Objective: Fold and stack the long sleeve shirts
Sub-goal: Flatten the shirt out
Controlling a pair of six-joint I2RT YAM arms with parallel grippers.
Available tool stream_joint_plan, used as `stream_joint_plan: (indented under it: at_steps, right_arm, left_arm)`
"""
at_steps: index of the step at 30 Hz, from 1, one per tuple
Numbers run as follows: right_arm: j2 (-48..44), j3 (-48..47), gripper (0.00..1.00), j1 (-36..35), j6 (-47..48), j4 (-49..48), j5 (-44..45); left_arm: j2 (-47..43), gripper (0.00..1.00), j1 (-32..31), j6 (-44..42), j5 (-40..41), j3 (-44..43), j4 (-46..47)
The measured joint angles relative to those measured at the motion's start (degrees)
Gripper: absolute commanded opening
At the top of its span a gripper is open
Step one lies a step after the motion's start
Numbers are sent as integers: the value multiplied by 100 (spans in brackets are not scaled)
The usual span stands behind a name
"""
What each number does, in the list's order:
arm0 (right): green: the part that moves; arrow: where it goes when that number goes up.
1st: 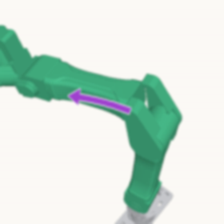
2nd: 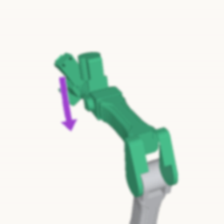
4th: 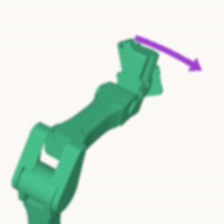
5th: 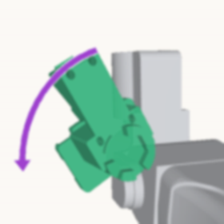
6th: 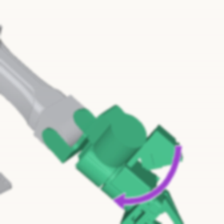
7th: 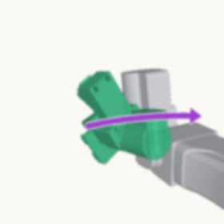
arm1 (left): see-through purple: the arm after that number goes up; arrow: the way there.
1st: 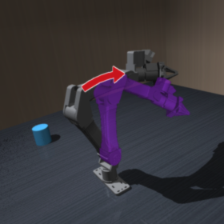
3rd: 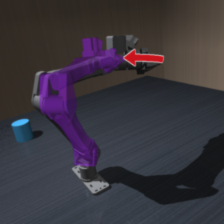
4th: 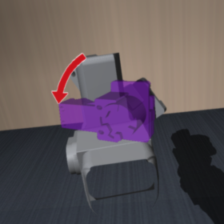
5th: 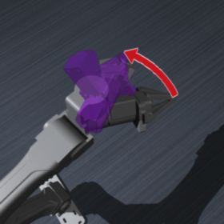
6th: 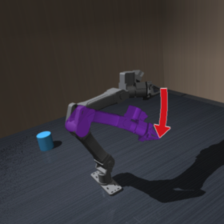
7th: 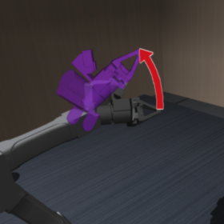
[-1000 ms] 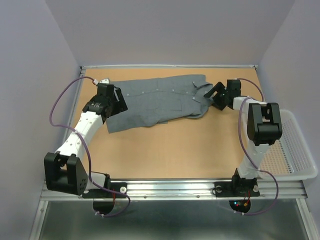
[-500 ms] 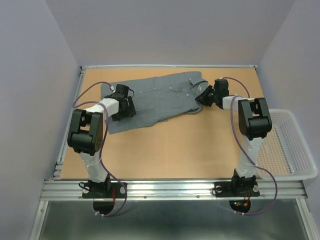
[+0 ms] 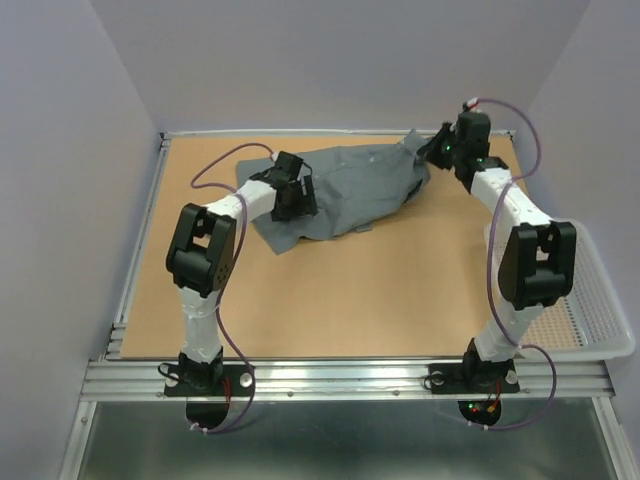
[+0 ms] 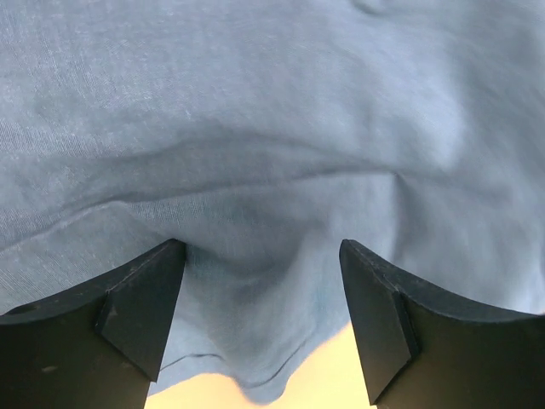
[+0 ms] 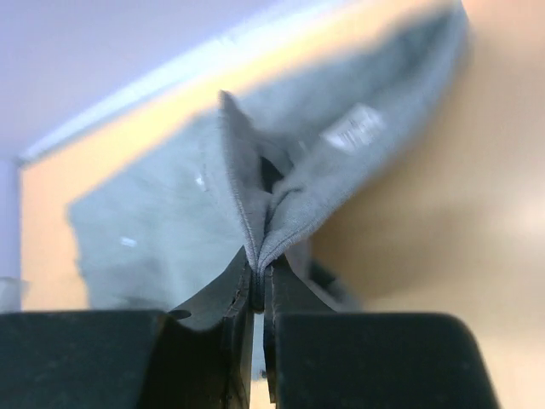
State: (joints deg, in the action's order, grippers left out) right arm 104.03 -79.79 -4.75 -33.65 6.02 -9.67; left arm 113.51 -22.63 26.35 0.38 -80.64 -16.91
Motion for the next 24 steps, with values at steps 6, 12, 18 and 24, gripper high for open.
stream_joint_plan:
  at_steps: [6,12,18,24]
  right_arm:
    - [-793,-1899,1,63,846,485,-90]
    - [-855,-3720,1,-221,1294,671,-1143]
    - [118,-5285,1,-1641,1749,1239,-1722]
    - [1812,-5407,49,-3058,2070,2100,-1867]
  left_arm:
    - [573,84,-1051,120,-874,-1856,11]
    - [-730,83,-1456,562,-1604,-1399,1335]
    - [-3279,83,323,1366,-1534,396,2181]
    - [-4977,84,890,1362,-664,1622,1263]
